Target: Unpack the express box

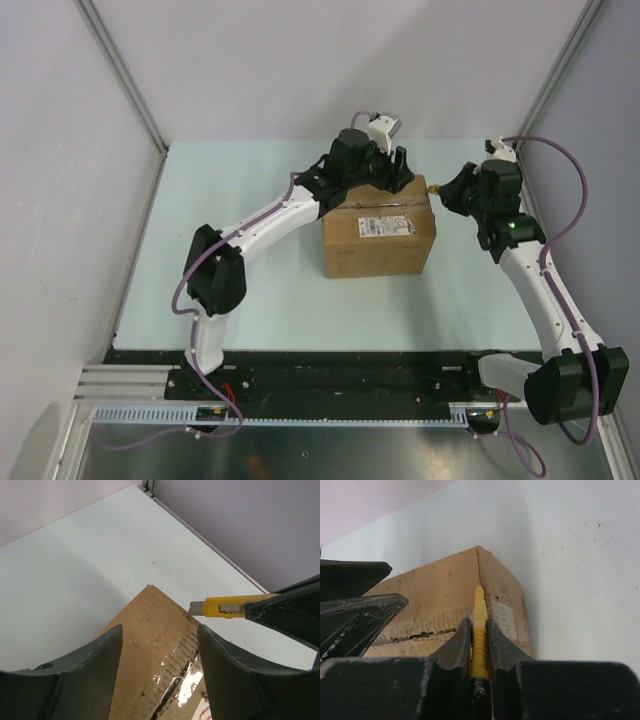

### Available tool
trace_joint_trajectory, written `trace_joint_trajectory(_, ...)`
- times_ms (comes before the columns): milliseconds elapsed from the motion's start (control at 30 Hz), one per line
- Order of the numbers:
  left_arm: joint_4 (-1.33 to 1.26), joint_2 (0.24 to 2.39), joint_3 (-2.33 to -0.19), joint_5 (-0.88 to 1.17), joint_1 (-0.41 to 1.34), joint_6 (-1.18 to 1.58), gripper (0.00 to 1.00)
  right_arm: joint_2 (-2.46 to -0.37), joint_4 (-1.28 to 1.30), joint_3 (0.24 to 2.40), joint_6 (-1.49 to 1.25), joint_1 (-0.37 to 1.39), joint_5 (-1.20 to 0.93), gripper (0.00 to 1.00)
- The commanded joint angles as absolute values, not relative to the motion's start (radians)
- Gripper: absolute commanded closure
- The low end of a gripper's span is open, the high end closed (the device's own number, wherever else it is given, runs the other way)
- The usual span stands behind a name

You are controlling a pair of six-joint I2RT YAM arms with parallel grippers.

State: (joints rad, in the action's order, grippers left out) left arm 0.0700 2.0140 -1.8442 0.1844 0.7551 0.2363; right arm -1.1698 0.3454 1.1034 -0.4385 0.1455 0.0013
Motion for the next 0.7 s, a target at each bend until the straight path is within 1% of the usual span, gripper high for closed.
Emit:
trace_joint_trajectory(0,0.087,2.023,-1.856,0.144,0.765,0.244,0.34,-1.167,0.324,1.089,-0.411,0.143,-0.009,1.0)
trace_joint_trajectory(233,0.187,2.075,-1.862,0.114,0.773,0.27,0.33,-1.155,0.341,1.051,-0.351,0.161,-0.008,1.0)
trace_joint_trajectory(433,0.278,2.111,-1.891,0.091,0.773,0.267,0.33,-1.152,0.337,1.037,-0.279,0.232,0.07,1.0)
trace_joint_trajectory(667,0.373,2.132,-1.894,0.045,0.778,0.273,0.34,-1.134,0.38,1.02,-0.239,0.259,0.101,1.0)
